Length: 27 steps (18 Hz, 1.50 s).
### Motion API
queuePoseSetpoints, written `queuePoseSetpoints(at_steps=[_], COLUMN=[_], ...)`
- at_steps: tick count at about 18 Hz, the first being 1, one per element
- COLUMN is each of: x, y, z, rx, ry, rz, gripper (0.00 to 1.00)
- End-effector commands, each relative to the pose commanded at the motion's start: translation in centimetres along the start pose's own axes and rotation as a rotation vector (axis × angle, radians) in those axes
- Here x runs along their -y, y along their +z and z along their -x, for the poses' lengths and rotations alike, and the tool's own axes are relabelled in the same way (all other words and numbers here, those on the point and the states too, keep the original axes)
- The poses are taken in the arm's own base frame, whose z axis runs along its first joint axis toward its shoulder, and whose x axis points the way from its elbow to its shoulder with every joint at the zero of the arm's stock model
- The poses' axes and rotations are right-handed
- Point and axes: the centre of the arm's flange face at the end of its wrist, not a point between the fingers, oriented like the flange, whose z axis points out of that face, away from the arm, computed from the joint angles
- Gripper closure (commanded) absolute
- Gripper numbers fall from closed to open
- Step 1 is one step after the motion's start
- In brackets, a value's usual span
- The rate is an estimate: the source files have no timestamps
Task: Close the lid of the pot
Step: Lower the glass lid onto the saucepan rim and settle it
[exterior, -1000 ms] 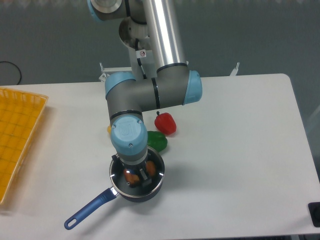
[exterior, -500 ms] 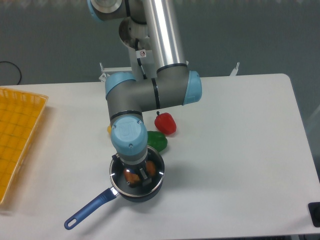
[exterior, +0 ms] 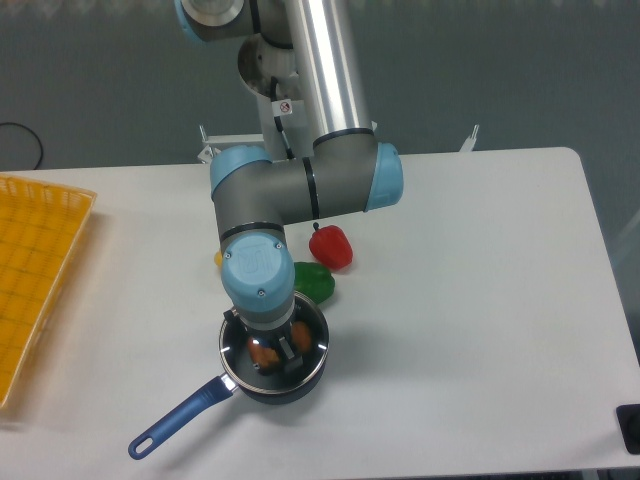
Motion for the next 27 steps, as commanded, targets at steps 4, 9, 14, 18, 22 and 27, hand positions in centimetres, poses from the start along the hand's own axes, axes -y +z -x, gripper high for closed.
queuePoseSetpoints(at_steps=[4,9,14,18,22,27], x=[0.1,0.1,0.4,0.3,0.4,0.1], y=[0.1,0.3,0.4,0.5,0.0,-2.7], z=[-0.1,-0.1,-0.3,-0.4,-0.6,-1.0], rx=[-0.001,-0.004,-0.005,-0.008,0.003,0.064], ry=[0.001,0.001,0.006,0.006,0.014,0.019], rz=[0.001,0.002,0.001,0.002,-0.001,-0.021], gripper=[0.40,0.38,0.29,0.17,0.00,0.00])
